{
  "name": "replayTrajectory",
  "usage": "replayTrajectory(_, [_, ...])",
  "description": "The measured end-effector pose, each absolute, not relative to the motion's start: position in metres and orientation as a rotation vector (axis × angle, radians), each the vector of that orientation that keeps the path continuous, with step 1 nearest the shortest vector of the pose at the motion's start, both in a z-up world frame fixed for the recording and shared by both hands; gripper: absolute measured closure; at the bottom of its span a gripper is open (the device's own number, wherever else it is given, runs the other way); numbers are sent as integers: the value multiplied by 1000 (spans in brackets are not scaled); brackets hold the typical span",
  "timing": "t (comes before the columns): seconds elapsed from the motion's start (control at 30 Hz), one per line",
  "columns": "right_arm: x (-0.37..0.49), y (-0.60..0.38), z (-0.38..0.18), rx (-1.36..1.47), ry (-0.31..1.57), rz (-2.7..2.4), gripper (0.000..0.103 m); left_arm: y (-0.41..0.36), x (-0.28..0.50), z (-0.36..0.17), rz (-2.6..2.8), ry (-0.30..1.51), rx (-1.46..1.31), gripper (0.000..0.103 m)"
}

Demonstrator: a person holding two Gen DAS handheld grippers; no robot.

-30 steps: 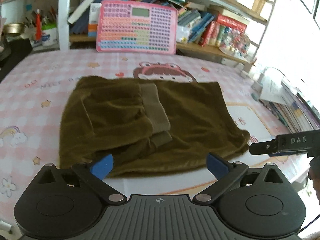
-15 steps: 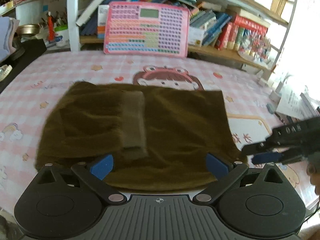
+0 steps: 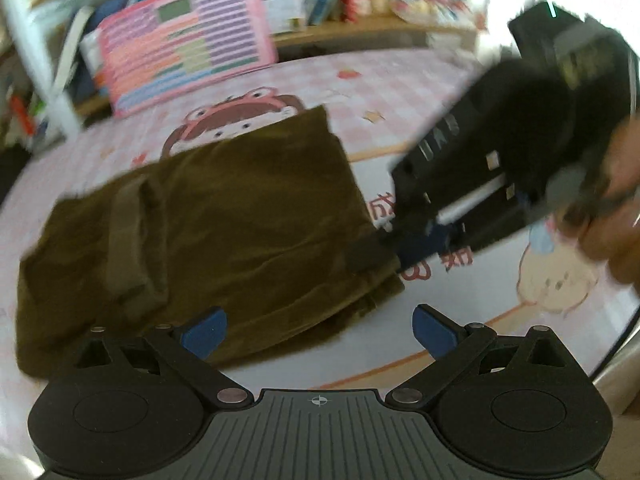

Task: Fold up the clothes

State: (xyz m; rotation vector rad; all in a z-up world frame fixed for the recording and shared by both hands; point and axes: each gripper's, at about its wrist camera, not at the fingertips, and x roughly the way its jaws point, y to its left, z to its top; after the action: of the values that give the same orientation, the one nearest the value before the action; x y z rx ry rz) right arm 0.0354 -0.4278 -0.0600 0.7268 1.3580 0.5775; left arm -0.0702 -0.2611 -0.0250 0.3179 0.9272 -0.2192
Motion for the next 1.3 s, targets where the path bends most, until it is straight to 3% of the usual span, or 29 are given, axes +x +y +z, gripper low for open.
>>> replayTrajectory(0.2, [40, -424, -45, 714, 1338, 638, 86, -293, -56, -44, -217, 900, 548, 5])
replayTrajectory(0.27, [41, -422, -44, 709, 1336, 644, 86, -299, -54, -48, -216, 878, 590, 14])
replayTrajectory(0.3, [42, -422, -43, 707, 1337, 646, 86, -302, -53, -50, -210, 866, 621, 28])
replayTrajectory(0.33, [42, -422, -43, 706, 1338, 648, 87, -304, -51, -51, -204, 854, 652, 48])
replayTrajectory(0.43, [44, -424, -44, 708, 1338, 654, 86, -312, -53, -56, -212, 815, 746, 71])
replayTrajectory(0.5, [45, -426, -41, 706, 1318, 658, 71, -317, -56, -59, -233, 792, 802, 87])
replayTrajectory(0.53, [46, -429, -40, 704, 1302, 652, 61, -318, -56, -59, -241, 786, 812, 88])
replayTrajectory(0.57, [48, -432, -38, 704, 1287, 646, 45, -318, -56, -57, -243, 779, 804, 89])
replayTrajectory(0.6, [51, -435, -39, 715, 1277, 635, 37, -316, -55, -53, -242, 776, 778, 90])
replayTrajectory(0.7, [61, -440, -49, 763, 1297, 617, 27, -307, -53, -38, -230, 765, 676, 92])
replayTrajectory(0.93, [88, -432, -73, 909, 1311, 584, 22, -294, -59, -10, -221, 750, 513, 92])
replayTrajectory(1.03, [103, -429, -81, 956, 1296, 546, 29, -296, -66, -5, -240, 746, 496, 92])
replayTrajectory(1.1, [112, -435, -83, 968, 1279, 498, 47, -296, -69, -3, -254, 745, 493, 92])
replayTrajectory(1.3, [121, -463, -87, 991, 1272, 435, 87, -293, -78, 2, -265, 770, 404, 92])
